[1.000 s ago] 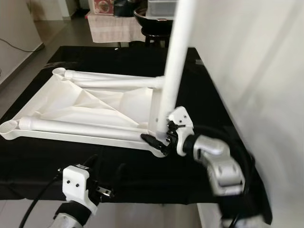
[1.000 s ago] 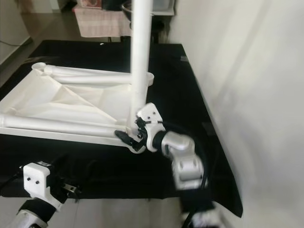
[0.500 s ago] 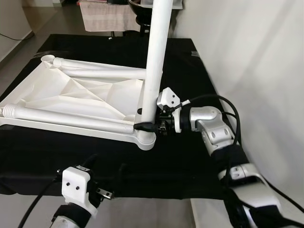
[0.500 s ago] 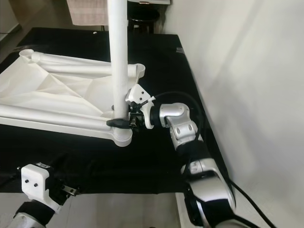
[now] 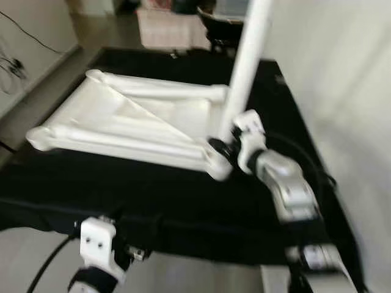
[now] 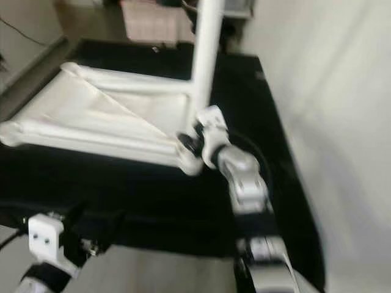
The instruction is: Building children table
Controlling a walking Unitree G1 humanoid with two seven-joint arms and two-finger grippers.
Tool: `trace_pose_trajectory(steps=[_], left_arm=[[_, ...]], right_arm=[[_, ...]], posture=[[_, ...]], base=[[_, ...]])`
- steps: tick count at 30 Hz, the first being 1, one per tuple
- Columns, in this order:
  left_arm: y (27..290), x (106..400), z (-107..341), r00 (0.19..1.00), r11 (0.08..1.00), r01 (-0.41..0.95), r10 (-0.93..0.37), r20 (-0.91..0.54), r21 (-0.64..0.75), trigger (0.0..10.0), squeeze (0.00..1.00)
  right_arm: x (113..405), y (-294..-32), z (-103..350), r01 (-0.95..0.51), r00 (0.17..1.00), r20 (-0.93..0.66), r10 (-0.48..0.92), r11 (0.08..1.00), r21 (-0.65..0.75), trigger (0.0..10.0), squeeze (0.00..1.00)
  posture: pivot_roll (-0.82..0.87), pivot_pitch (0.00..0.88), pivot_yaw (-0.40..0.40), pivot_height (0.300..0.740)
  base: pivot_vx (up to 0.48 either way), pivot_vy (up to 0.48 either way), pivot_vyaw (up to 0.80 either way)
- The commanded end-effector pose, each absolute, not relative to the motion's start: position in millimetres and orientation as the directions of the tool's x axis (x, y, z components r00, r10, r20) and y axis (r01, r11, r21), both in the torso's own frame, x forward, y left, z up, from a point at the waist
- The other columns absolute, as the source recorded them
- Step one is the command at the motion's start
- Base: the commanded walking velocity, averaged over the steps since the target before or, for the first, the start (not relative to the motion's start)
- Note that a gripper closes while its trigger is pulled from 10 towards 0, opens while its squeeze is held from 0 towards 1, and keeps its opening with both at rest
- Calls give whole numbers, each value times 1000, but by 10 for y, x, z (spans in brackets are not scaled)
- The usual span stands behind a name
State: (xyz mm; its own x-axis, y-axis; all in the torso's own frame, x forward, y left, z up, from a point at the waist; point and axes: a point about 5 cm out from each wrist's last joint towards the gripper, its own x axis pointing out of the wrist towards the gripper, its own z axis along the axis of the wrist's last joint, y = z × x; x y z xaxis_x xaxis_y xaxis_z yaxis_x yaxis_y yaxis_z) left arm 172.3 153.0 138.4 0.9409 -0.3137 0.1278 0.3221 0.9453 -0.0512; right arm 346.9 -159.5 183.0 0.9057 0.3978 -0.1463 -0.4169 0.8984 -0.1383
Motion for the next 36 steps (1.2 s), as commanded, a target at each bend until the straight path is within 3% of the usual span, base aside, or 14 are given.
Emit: trace_pose_trajectory(steps=[1,6,7,11,16,17,18,19,20,25,29,31,32,36], left_arm=[[1535,1739,1345,939,941,333,-325,112,-63,10000,0],[1542,1780,1329,937,939,338,-330,111,-62,10000,0],[1547,1789,1327,939,940,335,-327,111,-60,10000,0],[1560,1804,1321,942,944,326,-318,111,-60,10000,0],[1567,1813,1310,942,944,324,-316,109,-61,10000,0],[1565,1823,1303,941,941,331,-323,104,-68,10000,0],[1565,1823,1303,941,941,331,-323,104,-68,10000,0],[1562,1829,1298,939,938,338,-330,100,-73,10000,0],[1558,1835,1292,936,935,345,-338,96,-77,10000,0],[1552,1843,1283,932,930,358,-351,88,-84,10000,0],[1546,1856,1265,928,921,373,-366,75,-112,10000,0],[1546,1856,1265,928,921,373,-366,75,-112,10000,0],[1543,1863,1260,926,919,377,-371,72,-116,10000,0],[1540,1871,1255,924,917,383,-378,65,-115,10000,0]], right_arm=[[3396,-1959,1569,-309,923,-303,236,925,-221,10000,0],[3497,-2286,1750,-154,963,-263,58,919,-363,10000,0],[3527,-2394,1848,-76,975,-220,-16,912,-403,10000,1000],[3512,-2515,1987,61,976,-158,-151,882,-467,10000,1000],[3452,-2520,1996,86,970,-157,-188,862,-500,10000,1000],[3417,-2524,2002,88,969,-156,-193,854,-513,10000,933],[3417,-2524,2002,88,969,-156,-193,854,-513,10000,933],[3401,-2522,2009,89,970,-150,-193,852,-517,10000,196],[3383,-2503,2007,89,971,-144,-188,853,-514,10000,0],[3318,-2434,1946,53,973,-168,-160,858,-511,10000,0],[2940,-1909,1476,-327,881,-425,206,916,-234,10000,0],[2940,-1909,1476,-327,881,-425,206,916,-234,10000,0],[2854,-1692,1442,-424,852,-395,345,896,-130,10000,0],[2811,-1437,1506,-543,807,-290,514,839,-25,10000,0]], posture=[[-69,128,-62,740],[-62,109,-61,740],[-55,103,-66,740],[-50,98,-69,740],[-51,95,-70,740],[-54,94,-68,740],[-54,94,-68,740],[-57,93,-67,740],[-61,91,-67,740],[-65,91,-69,740],[-84,89,-72,740],[-84,89,-72,740],[-85,83,-74,740],[-86,77,-70,740]], base=[[0,0,0],[0,0,0],[0,0,0],[0,0,0],[0,0,0],[0,0,0],[0,0,0],[0,0,0],[0,0,0],[0,0,0],[0,0,0],[0,0,0],[0,0,0],[0,0,0]])
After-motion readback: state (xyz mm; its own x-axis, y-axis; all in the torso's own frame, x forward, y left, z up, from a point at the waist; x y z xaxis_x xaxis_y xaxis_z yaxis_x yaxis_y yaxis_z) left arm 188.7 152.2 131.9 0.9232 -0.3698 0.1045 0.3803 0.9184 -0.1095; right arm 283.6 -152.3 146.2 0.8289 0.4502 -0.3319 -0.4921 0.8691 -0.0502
